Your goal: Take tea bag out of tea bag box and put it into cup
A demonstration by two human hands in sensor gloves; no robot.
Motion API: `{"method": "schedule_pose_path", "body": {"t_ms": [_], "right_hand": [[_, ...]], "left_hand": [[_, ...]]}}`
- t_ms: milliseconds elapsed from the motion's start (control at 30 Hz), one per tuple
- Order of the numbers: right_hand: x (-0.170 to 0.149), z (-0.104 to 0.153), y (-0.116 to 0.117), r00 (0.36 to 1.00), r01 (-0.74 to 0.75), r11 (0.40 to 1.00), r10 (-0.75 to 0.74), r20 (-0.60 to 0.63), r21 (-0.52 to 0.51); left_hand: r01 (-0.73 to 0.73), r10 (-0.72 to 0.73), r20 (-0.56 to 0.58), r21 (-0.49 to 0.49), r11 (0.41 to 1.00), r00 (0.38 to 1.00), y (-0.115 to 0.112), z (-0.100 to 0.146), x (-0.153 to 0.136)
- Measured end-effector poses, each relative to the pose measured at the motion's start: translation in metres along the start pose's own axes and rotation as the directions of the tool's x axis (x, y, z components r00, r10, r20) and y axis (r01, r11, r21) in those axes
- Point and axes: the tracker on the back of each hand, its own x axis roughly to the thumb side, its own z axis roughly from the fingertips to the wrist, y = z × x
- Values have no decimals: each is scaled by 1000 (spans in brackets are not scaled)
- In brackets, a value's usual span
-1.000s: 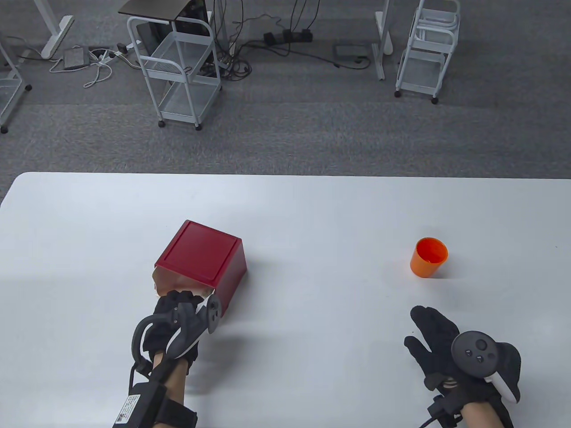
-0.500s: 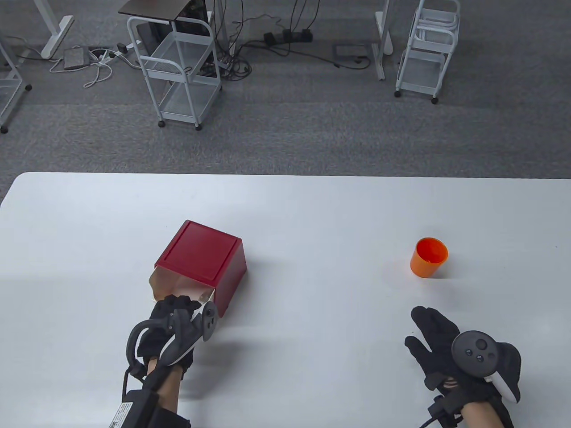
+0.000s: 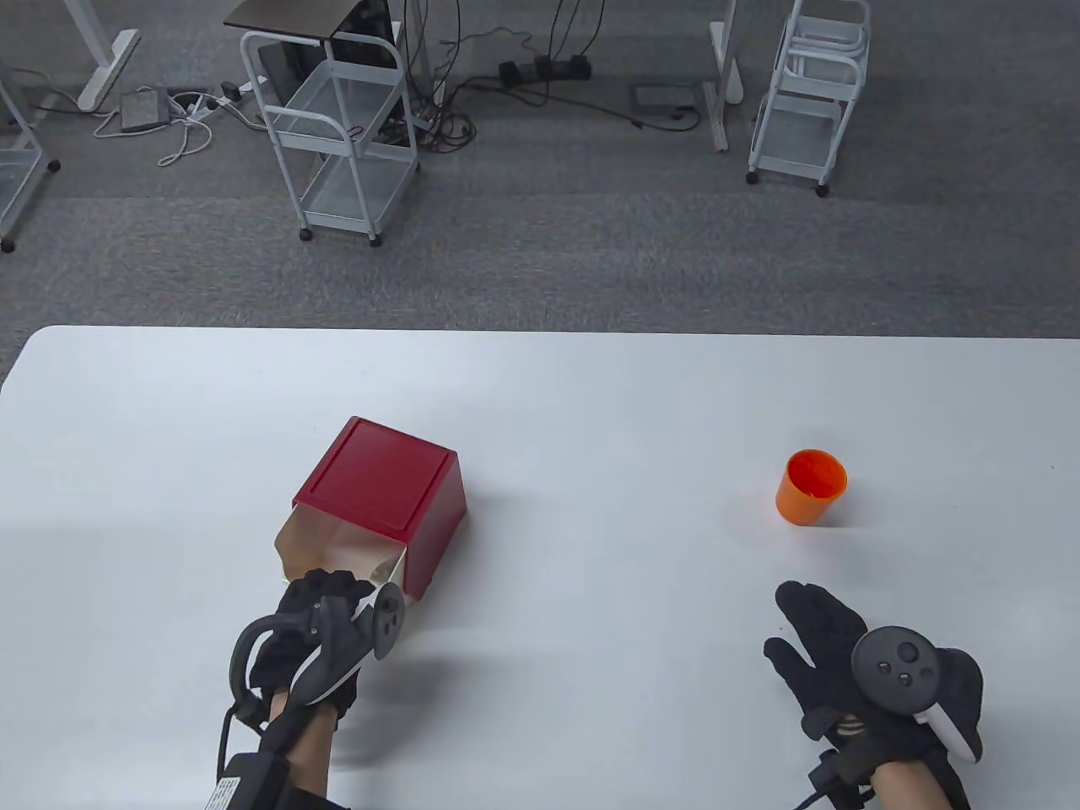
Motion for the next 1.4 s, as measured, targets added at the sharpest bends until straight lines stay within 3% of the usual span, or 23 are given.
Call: {"method": "schedule_pose_path", "body": {"t_ms": [1400], "right_hand": [[1,1,4,1000,-7,1000,7,2,11]], "left_hand": [[-33,34,25,-28,999,999,-6,30,-24]]}}
